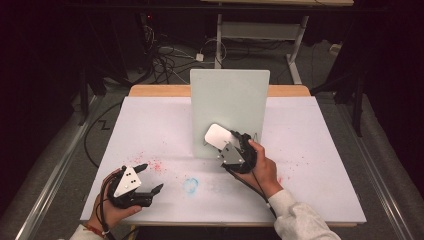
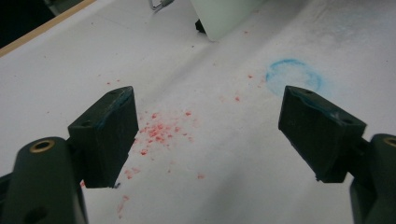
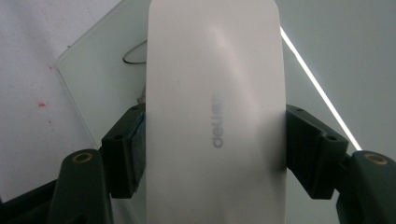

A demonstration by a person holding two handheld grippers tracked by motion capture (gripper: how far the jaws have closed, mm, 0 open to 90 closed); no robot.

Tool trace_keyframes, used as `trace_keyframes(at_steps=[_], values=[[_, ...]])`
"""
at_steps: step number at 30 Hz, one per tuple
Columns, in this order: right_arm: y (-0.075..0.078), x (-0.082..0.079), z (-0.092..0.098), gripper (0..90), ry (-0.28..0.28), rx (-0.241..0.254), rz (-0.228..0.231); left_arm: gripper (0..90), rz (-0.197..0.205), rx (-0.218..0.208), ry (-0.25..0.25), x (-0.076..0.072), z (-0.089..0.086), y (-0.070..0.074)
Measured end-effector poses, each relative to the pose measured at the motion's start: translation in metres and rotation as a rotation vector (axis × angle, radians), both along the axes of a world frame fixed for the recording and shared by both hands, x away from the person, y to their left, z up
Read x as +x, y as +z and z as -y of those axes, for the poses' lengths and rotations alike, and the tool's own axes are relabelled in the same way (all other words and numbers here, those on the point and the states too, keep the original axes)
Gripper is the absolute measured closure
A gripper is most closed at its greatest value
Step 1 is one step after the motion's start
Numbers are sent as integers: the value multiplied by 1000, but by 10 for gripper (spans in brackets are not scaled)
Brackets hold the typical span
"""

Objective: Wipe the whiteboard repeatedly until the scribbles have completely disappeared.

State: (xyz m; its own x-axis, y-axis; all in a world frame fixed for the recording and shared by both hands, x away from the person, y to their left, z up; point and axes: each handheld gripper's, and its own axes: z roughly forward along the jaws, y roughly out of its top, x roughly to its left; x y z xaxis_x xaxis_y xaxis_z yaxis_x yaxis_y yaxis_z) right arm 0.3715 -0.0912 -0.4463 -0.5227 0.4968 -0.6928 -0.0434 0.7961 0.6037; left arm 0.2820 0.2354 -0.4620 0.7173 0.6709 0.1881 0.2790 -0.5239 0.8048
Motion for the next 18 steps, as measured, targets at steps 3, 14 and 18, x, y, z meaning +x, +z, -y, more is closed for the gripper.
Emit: trace_keyframes(at_steps=[3, 14, 18], values=[[-13, -1, -17, 311, 27, -48, 8, 194, -1, -5, 1, 0, 0, 0], [-29, -6, -30, 311, 65, -133, -22, 194, -1, -1, -5, -1, 1, 0], [-11, -1, -12, 311, 6, -66, 28, 194, 2, 3, -6, -2, 0, 1]])
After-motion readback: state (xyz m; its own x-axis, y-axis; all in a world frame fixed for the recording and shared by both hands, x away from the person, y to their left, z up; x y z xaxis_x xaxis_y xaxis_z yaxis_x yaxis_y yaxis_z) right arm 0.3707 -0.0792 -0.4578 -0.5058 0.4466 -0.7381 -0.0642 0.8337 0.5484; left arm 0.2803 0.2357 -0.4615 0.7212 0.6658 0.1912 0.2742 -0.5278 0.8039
